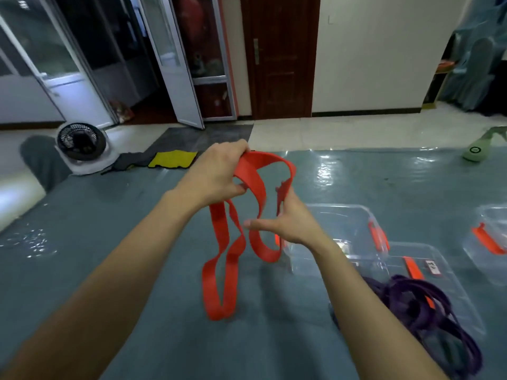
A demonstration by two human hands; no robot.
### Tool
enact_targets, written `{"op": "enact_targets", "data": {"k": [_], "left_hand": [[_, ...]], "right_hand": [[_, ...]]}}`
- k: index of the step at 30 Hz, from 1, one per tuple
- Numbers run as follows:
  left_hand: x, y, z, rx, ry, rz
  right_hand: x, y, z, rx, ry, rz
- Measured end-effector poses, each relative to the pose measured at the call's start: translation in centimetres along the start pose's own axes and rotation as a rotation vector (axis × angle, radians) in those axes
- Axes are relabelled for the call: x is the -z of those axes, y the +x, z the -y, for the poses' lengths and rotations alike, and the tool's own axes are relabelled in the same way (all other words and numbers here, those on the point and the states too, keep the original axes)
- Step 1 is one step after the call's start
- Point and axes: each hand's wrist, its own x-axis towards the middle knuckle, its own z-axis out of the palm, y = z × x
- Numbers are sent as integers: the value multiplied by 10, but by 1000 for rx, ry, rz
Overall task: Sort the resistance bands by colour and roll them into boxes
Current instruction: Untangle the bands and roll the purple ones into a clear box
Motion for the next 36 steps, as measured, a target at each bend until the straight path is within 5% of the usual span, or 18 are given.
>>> {"op": "enact_targets", "data": {"k": [4,7,12,15,20,25,30,33,36], "left_hand": [[26,-18,7,98,-58,129],[58,-29,28,112,-3,128],[82,-30,40,137,41,234],[90,-30,46,39,-24,176],[69,-66,74,135,-474,-100],[-14,-122,72,330,-838,320],[34,-102,116,395,-956,-96],[73,-83,115,193,-671,72],[95,-65,103,167,-674,-28]], "right_hand": [[-12,9,6,67,117,-88],[-12,10,25,-48,-76,-168],[-35,22,87,199,-228,-96],[-50,39,115,197,-216,85],[-44,41,131,202,-119,72],[-25,37,139,144,-167,95],[0,28,135,-32,-409,227],[-4,25,134,-74,-641,410],[-21,22,132,-27,-476,347]]}}
